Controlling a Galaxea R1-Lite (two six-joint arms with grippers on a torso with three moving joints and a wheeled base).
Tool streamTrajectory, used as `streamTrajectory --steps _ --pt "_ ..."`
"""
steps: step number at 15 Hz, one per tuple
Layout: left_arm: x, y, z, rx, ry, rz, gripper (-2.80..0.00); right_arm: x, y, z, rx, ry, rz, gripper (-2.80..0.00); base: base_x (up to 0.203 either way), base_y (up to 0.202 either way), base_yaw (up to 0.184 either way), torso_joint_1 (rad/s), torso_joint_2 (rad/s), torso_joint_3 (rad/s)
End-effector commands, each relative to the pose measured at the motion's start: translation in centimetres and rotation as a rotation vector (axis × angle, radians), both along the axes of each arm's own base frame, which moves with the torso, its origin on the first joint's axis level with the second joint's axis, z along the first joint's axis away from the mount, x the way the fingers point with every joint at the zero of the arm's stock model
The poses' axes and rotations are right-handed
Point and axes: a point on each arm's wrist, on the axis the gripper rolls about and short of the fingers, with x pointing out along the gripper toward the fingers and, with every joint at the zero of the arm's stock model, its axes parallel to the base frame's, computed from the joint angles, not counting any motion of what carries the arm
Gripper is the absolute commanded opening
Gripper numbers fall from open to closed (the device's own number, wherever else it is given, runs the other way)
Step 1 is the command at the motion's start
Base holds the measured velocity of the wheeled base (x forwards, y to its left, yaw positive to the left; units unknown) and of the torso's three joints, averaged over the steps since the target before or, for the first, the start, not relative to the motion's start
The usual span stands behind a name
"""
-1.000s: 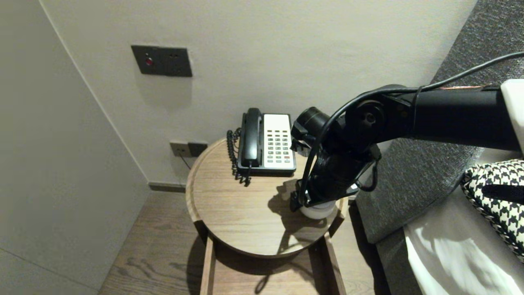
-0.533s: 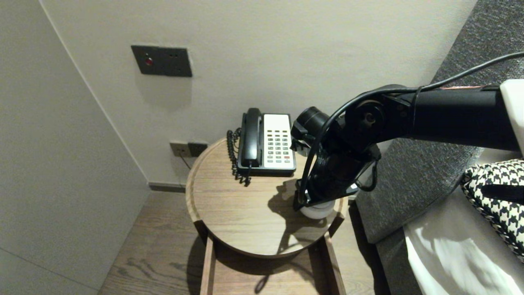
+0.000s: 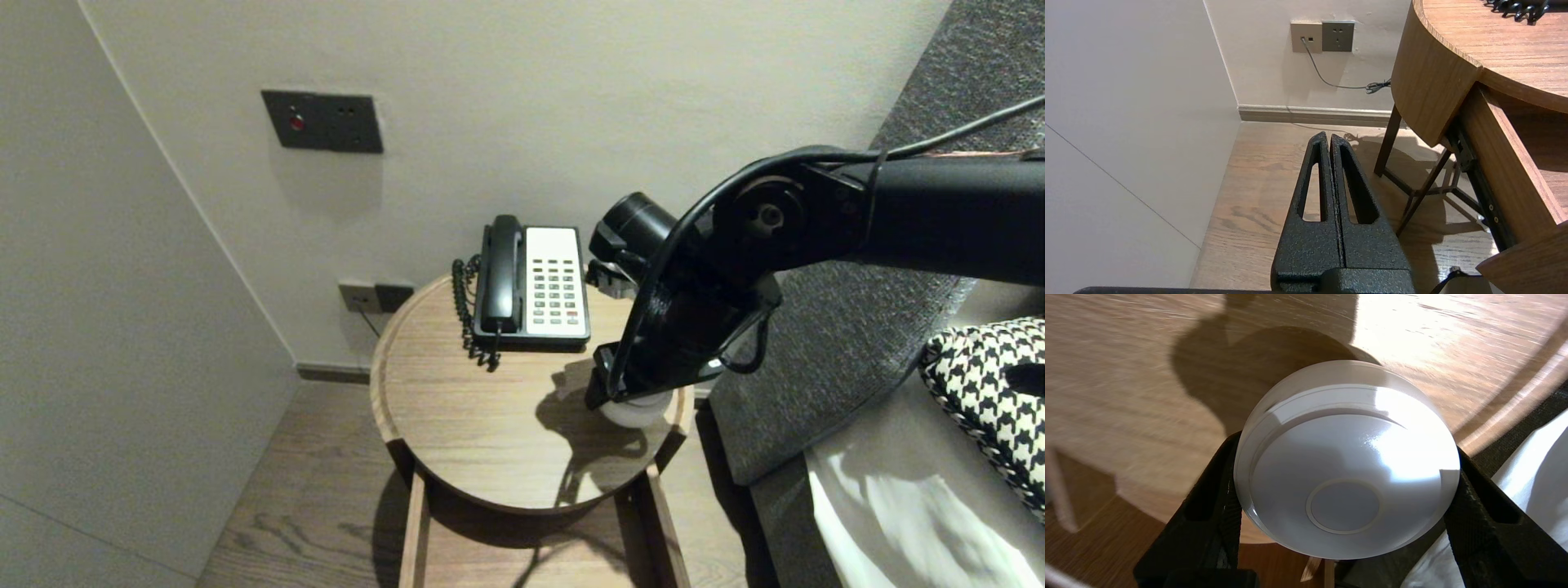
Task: Put the remote controls on the table in the drawer one by one
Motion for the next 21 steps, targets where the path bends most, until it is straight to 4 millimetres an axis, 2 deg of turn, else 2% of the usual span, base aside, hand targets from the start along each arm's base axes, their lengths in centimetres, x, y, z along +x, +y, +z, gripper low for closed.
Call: streamTrajectory --steps 1,3,8,14,17,21 --pt "0.0 0.0 0.0 0.0 0.0 0.0 -2.8 -1.7 -0.2 2.1 0.035 -0.04 0.02 -2.8 0.0 0.0 0.0 0.0 0.0 0.0" --pt "0.0 0.0 0.0 0.0 0.0 0.0 -2.8 -3.4 -0.1 3.5 0.059 -0.066 0.051 -2.8 0.0 0.0 0.0 0.0 0.0 0.0" --pt "0.0 0.0 0.0 0.0 0.0 0.0 -2.8 -7.2 2.3 3.8 0.061 -0.034 0.167 -2.8 0.0 0.0 0.0 0.0 0.0 0.0" --pt "0.0 0.0 0.0 0.0 0.0 0.0 -2.8 -11.8 5.5 1.3 -0.03 0.057 0.336 -2.8 0.0 0.0 0.0 0.0 0.0 0.0" --pt "0.0 0.0 0.0 0.0 0.0 0.0 -2.8 -13.4 6.3 -1.1 -0.103 0.12 0.392 -2.8 0.0 0.0 0.0 0.0 0.0 0.0" --pt "0.0 0.0 0.0 0.001 0.0 0.0 -2.8 -14.7 7.0 -2.4 -0.139 0.16 0.431 -2.8 0.0 0.0 0.0 0.0 0.0 0.0"
